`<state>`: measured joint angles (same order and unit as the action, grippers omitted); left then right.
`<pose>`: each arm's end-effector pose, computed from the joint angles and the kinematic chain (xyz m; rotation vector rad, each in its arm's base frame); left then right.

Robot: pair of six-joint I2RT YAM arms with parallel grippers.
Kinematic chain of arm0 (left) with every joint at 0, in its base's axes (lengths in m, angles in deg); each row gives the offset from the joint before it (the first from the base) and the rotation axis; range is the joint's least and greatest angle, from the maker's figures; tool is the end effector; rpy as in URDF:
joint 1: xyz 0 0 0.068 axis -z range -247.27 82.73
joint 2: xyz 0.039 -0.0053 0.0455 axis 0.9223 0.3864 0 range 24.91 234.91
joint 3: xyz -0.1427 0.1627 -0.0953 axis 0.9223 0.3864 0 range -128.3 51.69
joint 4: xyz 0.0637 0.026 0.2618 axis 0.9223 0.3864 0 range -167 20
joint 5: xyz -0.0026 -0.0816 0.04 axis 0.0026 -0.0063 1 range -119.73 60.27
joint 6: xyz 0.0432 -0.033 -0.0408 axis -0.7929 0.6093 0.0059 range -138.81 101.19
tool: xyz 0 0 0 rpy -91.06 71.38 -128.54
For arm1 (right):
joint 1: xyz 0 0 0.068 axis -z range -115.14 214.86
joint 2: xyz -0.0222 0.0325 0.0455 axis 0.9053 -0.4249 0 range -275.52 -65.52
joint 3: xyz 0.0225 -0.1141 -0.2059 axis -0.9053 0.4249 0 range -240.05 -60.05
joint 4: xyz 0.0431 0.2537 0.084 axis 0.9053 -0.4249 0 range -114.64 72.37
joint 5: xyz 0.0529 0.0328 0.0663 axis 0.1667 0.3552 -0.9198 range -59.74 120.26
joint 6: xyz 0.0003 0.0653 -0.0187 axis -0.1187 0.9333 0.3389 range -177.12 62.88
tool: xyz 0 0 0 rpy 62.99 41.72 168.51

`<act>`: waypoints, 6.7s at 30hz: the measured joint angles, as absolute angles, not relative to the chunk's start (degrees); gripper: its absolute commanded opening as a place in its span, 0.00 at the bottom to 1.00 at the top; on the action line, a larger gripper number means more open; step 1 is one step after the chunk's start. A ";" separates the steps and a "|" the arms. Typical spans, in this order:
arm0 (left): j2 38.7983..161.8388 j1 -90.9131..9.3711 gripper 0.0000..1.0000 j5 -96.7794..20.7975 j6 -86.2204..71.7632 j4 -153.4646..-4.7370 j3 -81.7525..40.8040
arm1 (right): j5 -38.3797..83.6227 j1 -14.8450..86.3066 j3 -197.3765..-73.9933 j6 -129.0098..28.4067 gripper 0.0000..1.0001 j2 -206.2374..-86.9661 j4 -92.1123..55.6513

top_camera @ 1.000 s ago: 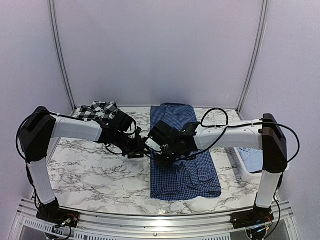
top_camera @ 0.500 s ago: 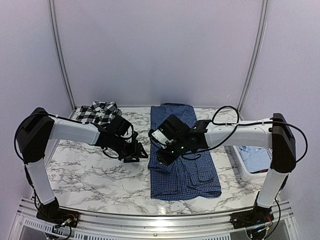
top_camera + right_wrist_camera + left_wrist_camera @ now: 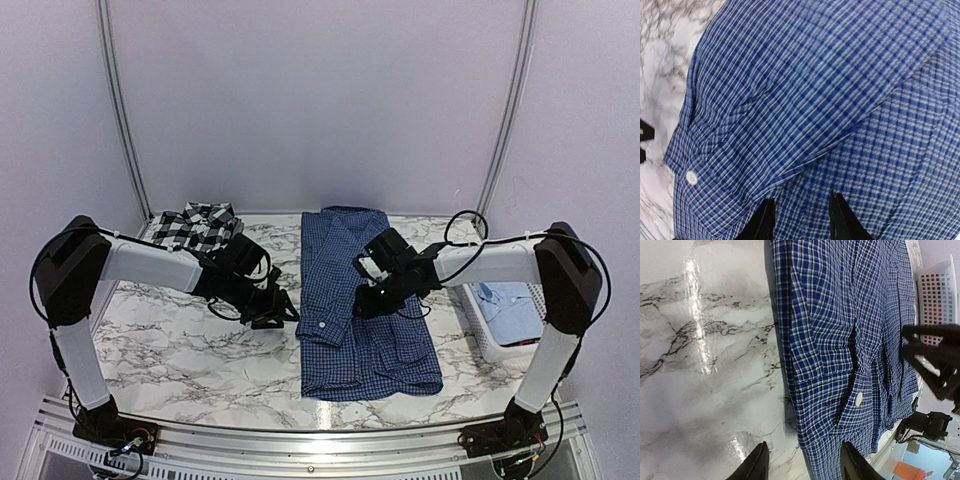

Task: Fold and stack the long sleeve shirts
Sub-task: Adjust the sleeve of the rectangle-folded shirt.

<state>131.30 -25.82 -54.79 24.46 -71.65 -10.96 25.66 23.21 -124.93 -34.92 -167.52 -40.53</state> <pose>0.2773 -0.2756 0.1045 0.1796 2.6832 -1.1137 0.2742 0.2495 0.1176 -0.4848 2.6559 0.4745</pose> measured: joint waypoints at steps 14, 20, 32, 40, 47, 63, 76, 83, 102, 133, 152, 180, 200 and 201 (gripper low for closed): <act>135.28 -23.79 0.39 -54.77 24.74 -72.00 -12.95 | 21.77 34.55 -124.69 -29.15 0.29 -167.98 -30.80; 136.11 -23.37 0.26 -54.77 25.14 -72.18 -13.82 | 19.15 39.06 -125.02 -27.55 0.29 -171.56 -27.44; 136.22 -23.31 0.07 -54.79 25.75 -72.37 -14.52 | 15.78 39.89 -127.34 -25.26 0.29 -177.07 -23.70; 136.20 -23.28 0.01 -55.12 25.79 -72.40 -15.07 | 15.65 39.91 -127.97 -23.86 0.23 -179.91 -21.45; 136.20 -23.28 0.00 -55.29 25.81 -72.40 -15.09 | 15.63 39.91 -128.52 -22.66 0.13 -180.00 -20.18; 134.60 -23.28 0.00 -57.24 26.23 -72.37 -16.07 | 17.33 39.91 -131.88 -22.37 0.00 -180.00 -22.48; 134.49 -22.06 0.00 -60.80 27.58 -72.27 -17.89 | 21.90 39.91 -138.03 -25.28 0.00 -180.00 -30.37; 134.49 -20.07 0.00 -60.86 28.68 -72.16 -17.89 | 22.30 39.91 -137.96 -26.61 0.00 -180.00 -33.16; 133.25 -18.67 0.00 -59.86 29.92 -71.37 -15.50 | 23.43 38.33 -134.81 -30.00 0.10 -179.69 -36.29; 132.44 -17.23 0.00 -55.44 31.17 -70.71 -11.81 | 31.52 37.61 -127.05 -31.71 0.29 -161.11 -41.99; 132.31 -15.09 0.00 -55.16 31.45 -70.67 -11.55 | 32.33 31.38 -125.44 -31.71 0.30 -160.06 -42.61; 132.98 -14.28 0.00 -54.18 32.06 -70.30 -14.94 | 32.37 22.75 -127.23 -30.37 0.31 -160.85 -43.63; 133.51 -14.10 0.33 -53.61 30.14 -68.99 -14.32 | 27.91 21.15 -127.03 -30.16 0.18 -163.25 -41.73; 133.01 -14.21 0.34 -53.32 29.64 -68.66 -13.97 | 27.65 20.96 -126.99 -30.16 0.17 -163.30 -41.51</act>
<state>133.01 -14.21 -53.32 29.64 -68.66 -13.97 27.65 20.96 -126.99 -30.16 -163.30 -41.51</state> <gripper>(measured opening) 0.286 0.190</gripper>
